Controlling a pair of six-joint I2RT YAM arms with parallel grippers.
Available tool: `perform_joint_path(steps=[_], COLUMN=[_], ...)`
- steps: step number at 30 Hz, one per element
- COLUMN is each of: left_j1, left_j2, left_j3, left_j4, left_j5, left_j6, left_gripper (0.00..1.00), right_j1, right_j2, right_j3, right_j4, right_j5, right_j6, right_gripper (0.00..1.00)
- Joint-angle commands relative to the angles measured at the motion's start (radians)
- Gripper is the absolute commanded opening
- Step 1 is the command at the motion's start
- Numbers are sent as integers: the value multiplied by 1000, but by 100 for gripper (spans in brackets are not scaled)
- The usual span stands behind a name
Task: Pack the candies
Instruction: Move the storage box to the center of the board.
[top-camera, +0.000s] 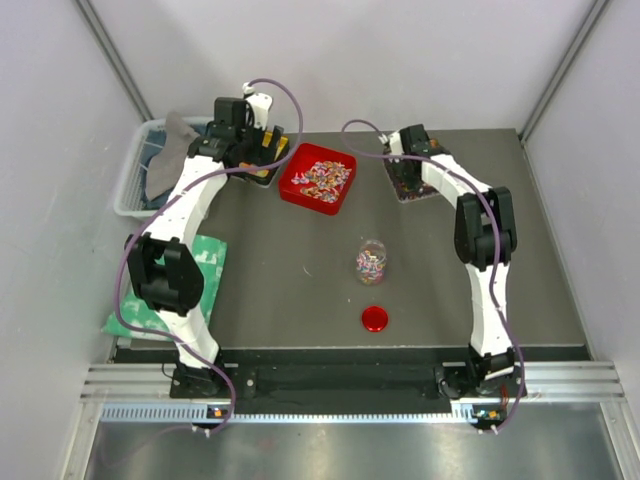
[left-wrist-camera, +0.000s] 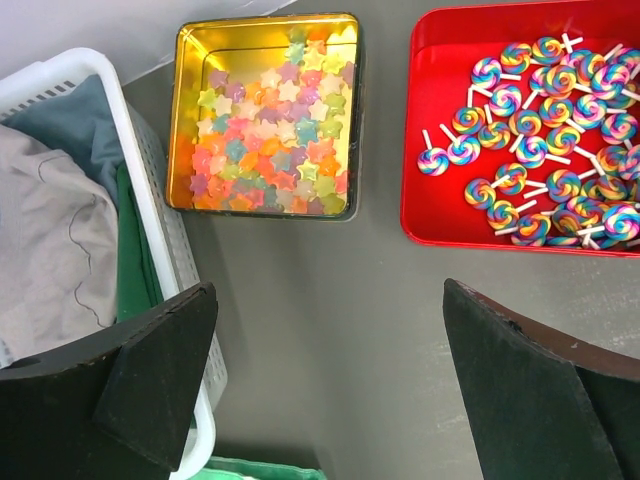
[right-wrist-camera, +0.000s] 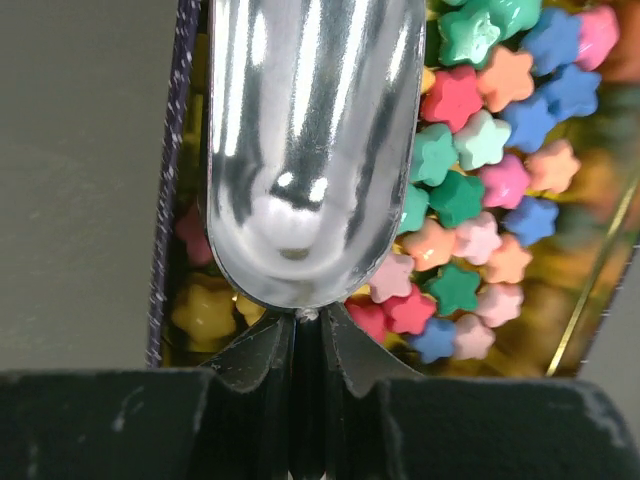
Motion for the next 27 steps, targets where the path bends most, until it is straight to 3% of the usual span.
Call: perform_joint_path(steps=[1, 9, 18, 23, 27], left_j1=[4, 4, 3, 1, -2], left_j2=[-87, -114, -108, -154, -168], left_j3=[-3, -44, -58, -96, -144], left_j4=[15, 15, -22, -167, -295], left_j5=[20, 28, 155, 431, 563], left_j6=[-16, -19, 3, 133, 259], left_gripper=[99, 99, 99, 99, 99], right_j1=[59, 138, 189, 149, 90], right_j2=[-103, -124, -143, -202, -233], right_j3=[-18, -41, -16, -30, -42], right_j4=[-4, -22, -31, -28, -44], right_j5=[-78, -102, -61, 14, 22], right_j6=[45, 103, 151, 161, 180], right_gripper=[0, 0, 0, 0, 0])
